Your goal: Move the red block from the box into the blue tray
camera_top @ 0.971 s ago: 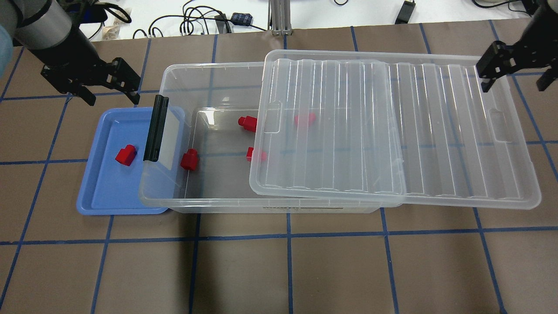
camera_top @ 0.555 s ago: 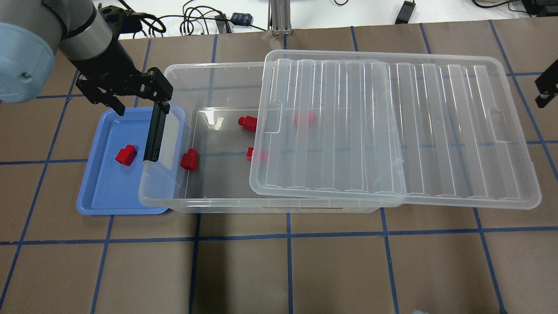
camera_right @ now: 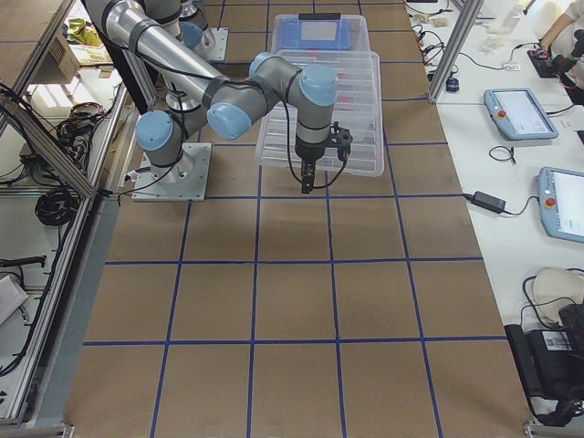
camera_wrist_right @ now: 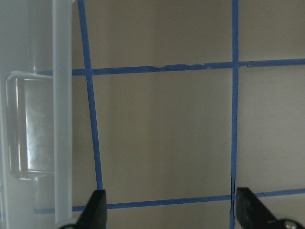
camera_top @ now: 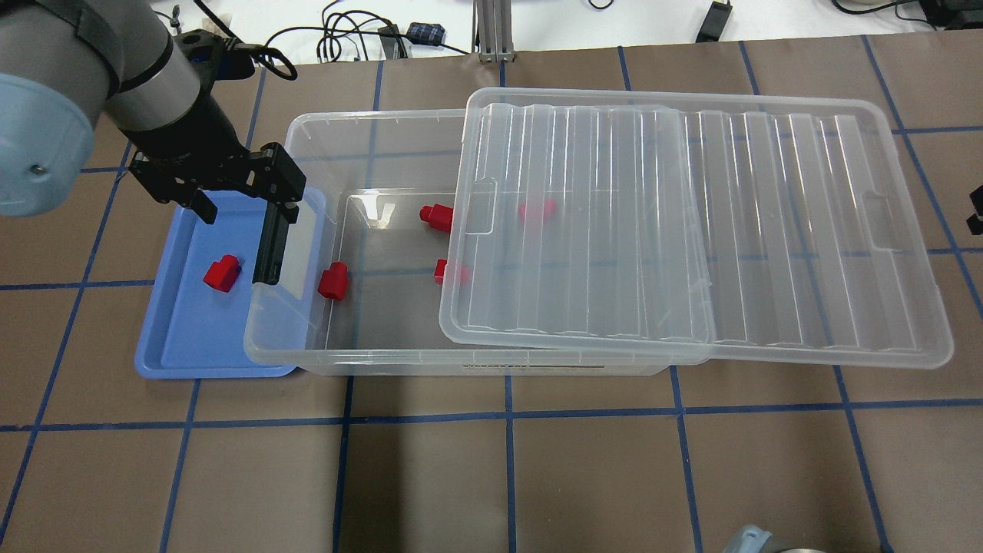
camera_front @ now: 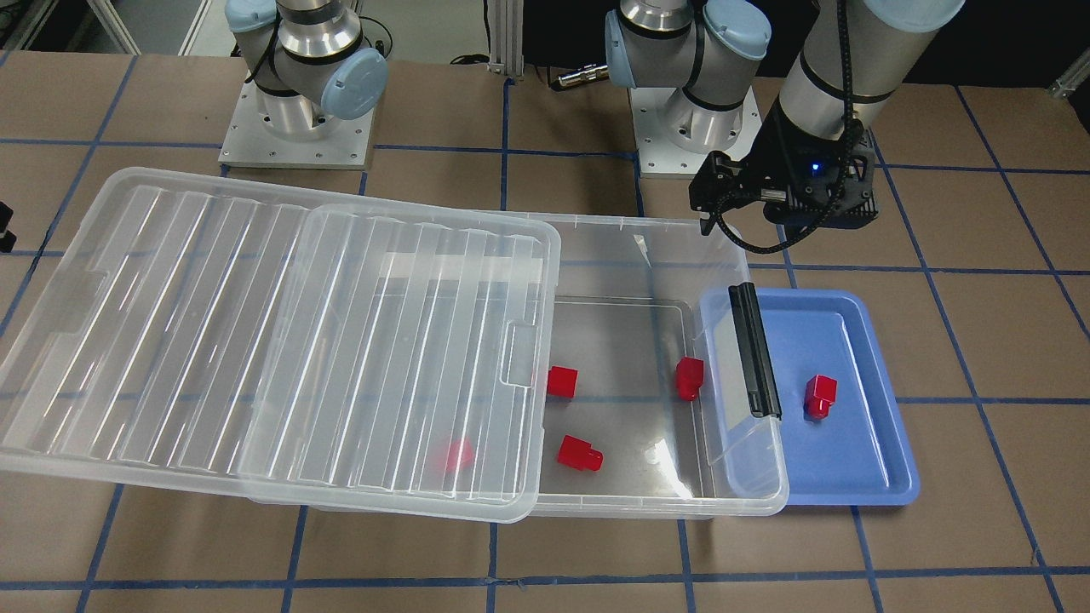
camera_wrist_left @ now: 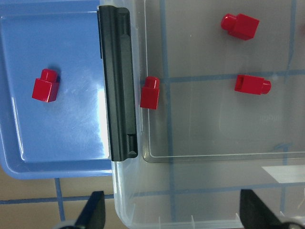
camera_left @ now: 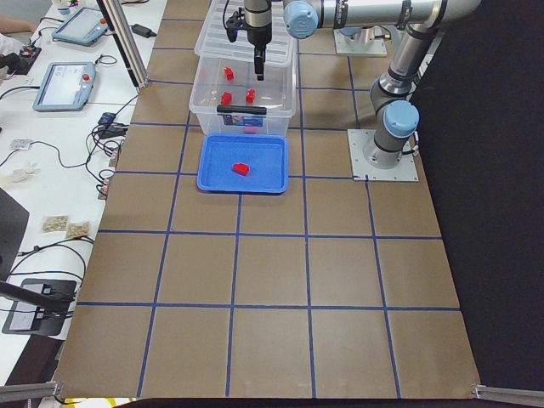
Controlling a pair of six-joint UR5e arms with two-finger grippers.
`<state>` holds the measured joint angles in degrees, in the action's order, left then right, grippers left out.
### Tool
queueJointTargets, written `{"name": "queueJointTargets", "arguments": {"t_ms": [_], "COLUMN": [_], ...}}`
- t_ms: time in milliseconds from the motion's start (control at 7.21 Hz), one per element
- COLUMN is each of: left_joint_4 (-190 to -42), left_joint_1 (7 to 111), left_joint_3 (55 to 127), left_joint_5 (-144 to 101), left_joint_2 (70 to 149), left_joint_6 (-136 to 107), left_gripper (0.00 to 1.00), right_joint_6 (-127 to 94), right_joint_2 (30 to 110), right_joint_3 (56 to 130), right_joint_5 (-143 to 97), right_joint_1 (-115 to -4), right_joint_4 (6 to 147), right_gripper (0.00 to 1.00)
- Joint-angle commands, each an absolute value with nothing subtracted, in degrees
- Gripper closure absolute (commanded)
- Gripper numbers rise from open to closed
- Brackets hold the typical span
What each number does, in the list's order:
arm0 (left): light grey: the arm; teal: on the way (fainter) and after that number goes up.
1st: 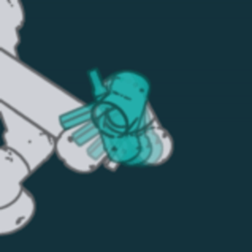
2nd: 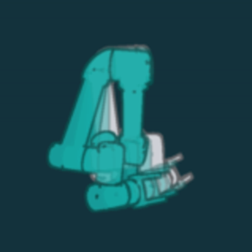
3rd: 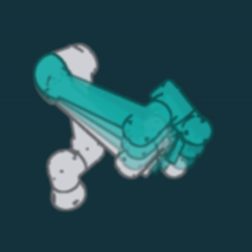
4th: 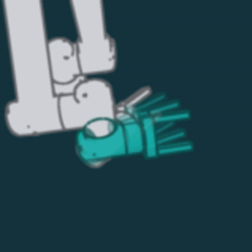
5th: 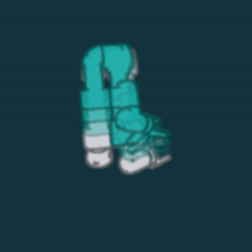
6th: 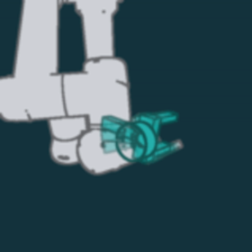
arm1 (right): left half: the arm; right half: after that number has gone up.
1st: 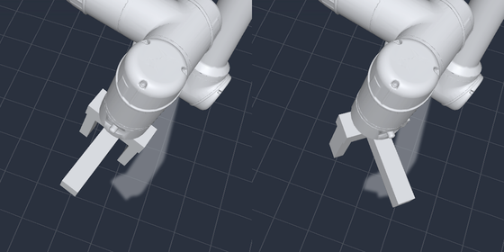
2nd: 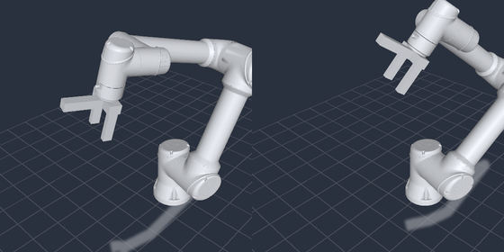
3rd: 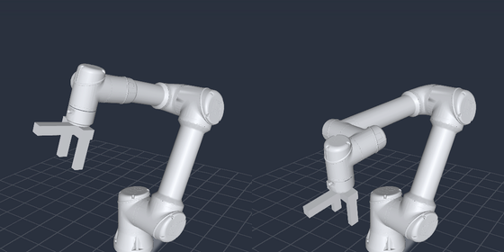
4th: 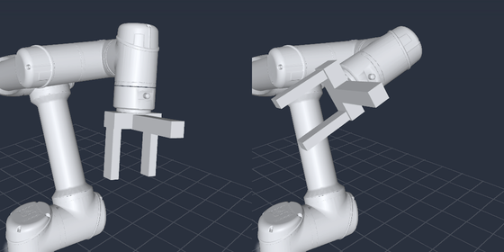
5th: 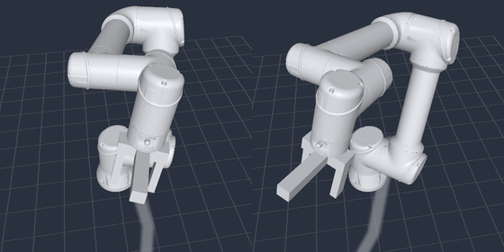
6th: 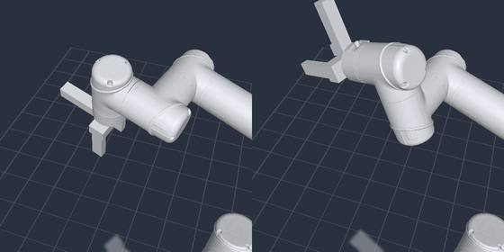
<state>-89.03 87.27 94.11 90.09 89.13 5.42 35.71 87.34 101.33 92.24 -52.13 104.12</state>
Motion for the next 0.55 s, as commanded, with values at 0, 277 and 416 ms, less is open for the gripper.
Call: {"name": "queueJointTargets", "arguments": {"t_ms": [0, 277, 416], "left_joint_4": [-89.2, -89.4, -89.6], "left_joint_1": [87.3, 87.3, 87.3], "left_joint_3": [94.3, 94.4, 94.4], "left_joint_5": [89.7, 89.8, 89.8], "left_joint_2": [88.9, 88.9, 88.6], "left_joint_6": [5.4, 5.4, 5.4], "left_gripper": [0.0, 0.0, 0.0], "right_joint_6": [35.9, 36.3, 36.2], "right_joint_2": [84.8, 83.0, 83.0], "right_joint_3": [103.0, 102.9, 102.9], "right_joint_5": [89.7, 89.9, 89.7], "right_joint_1": [-52.1, -52.1, -52.2], "right_joint_4": [107.6, 109.3, 109.3], "right_gripper": [0.02, 0.01, 0.0]}}
